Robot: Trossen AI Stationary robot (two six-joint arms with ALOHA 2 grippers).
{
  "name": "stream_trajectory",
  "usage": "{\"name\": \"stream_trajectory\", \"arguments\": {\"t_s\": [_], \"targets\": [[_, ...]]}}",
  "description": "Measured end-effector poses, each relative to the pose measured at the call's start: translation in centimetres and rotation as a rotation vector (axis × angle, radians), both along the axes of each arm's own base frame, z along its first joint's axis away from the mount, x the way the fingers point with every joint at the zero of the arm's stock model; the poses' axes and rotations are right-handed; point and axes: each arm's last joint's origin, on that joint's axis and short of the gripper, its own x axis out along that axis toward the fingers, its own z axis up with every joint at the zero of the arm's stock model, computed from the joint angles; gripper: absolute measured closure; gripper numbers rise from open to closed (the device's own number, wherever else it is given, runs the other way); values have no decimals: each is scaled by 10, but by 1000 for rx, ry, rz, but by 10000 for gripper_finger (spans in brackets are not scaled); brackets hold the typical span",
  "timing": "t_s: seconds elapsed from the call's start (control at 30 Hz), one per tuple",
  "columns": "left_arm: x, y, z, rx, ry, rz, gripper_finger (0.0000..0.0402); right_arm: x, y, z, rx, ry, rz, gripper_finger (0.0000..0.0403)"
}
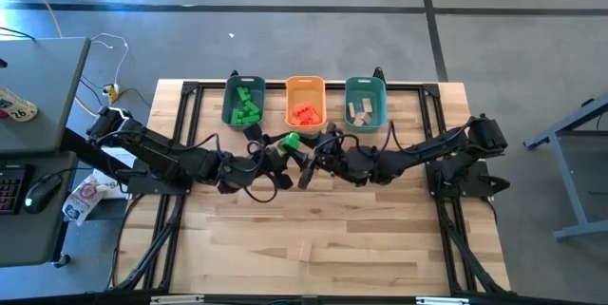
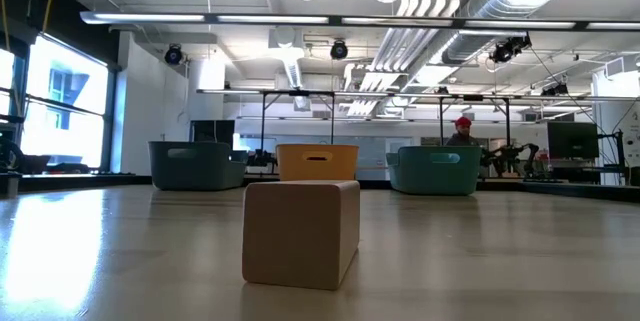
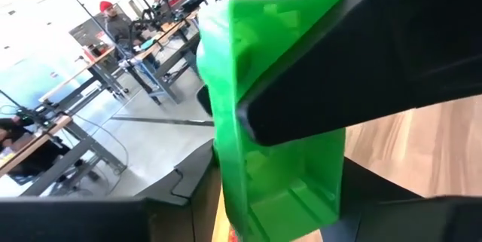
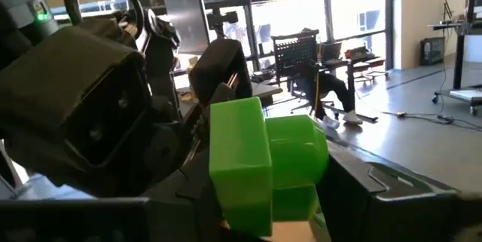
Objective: Sort & place blocks by color
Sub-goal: Put the green game piece into the dark blue bin
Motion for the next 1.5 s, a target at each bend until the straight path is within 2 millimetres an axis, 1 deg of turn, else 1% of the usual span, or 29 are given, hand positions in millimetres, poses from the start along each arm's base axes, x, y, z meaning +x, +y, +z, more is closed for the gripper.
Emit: {"name": "stream_trajectory", "arguments": {"t_s": [0.13,0.27,0.4,0.47,0.57,0.63,0.83,1.07,1.3,1.5], "targets": [[-1,0,-2,15,31,16,261,0,0,-2,-25,20,5,229],[-2,0,-3,12,47,-5,287,1,1,-5,-70,53,11,205],[-1,0,-2,18,53,-13,289,1,1,-5,-71,49,12,189],[-2,0,-2,18,55,-13,288,1,1,-5,-70,49,12,187],[-2,0,-2,13,48,-12,272,1,1,-5,-70,43,16,187],[-2,0,-2,13,48,-9,268,1,1,-5,-70,42,16,186],[-2,0,-2,17,48,4,292,1,1,-4,-76,44,17,186],[-2,0,-2,6,31,22,284,1,2,-4,-96,55,17,185],[-2,0,-2,-27,-9,35,289,1,1,-3,-90,44,16,185],[-2,0,-2,-55,-40,44,286,1,1,-3,-118,60,14,185]]}}
